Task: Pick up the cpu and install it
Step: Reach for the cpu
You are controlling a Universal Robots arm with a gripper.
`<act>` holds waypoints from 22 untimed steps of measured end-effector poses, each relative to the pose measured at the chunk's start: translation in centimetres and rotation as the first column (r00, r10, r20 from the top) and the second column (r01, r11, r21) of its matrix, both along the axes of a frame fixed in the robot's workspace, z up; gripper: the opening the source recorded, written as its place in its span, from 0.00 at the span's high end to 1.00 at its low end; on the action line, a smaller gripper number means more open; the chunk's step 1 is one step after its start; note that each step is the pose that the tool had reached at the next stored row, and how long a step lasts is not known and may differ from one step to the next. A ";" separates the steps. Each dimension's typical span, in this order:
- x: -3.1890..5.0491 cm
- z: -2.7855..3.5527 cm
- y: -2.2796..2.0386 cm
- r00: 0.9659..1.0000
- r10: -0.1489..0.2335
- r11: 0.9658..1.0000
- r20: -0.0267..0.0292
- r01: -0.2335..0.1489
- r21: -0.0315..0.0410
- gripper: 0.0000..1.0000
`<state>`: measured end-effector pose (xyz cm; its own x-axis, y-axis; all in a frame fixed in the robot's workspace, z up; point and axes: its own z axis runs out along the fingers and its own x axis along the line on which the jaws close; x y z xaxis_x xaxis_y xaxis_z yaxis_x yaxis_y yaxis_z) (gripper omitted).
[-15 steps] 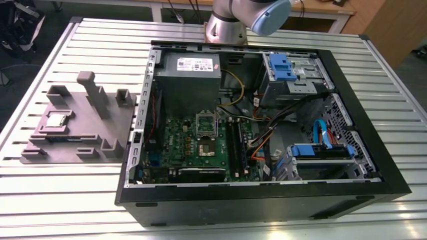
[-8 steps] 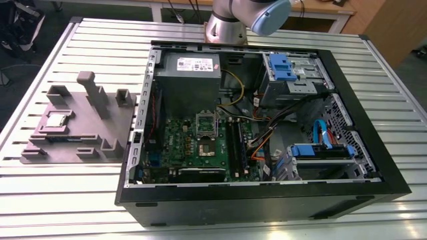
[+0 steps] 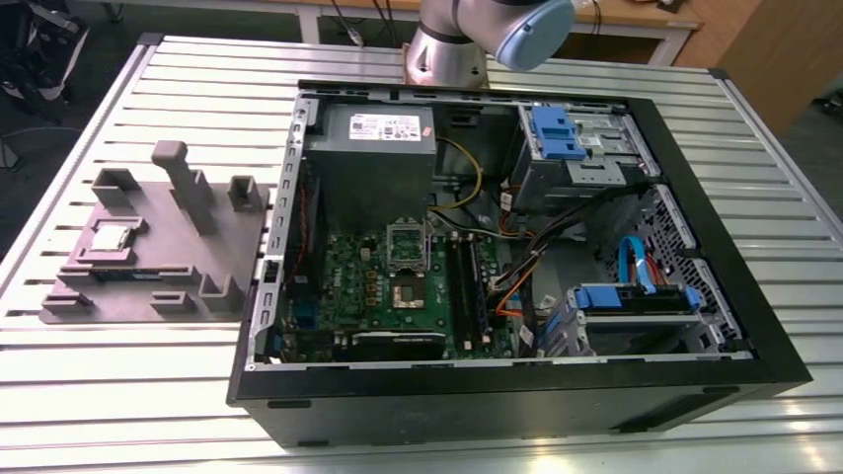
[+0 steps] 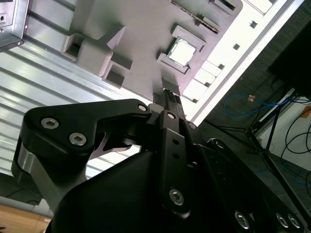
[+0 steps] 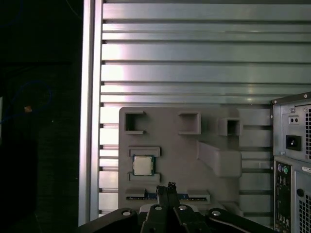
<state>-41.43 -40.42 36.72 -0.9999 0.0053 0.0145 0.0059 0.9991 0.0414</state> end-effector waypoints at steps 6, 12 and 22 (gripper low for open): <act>-0.35 0.00 0.00 1.000 0.000 1.000 0.000 0.000 0.000 0.90; -0.46 0.00 0.00 1.000 0.000 1.000 0.000 0.000 0.000 0.90; -0.89 -0.02 0.00 1.000 0.000 1.000 0.000 0.000 0.000 0.90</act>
<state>-42.32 -40.42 36.70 -0.9999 0.0054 0.0145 0.0059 0.9991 0.0414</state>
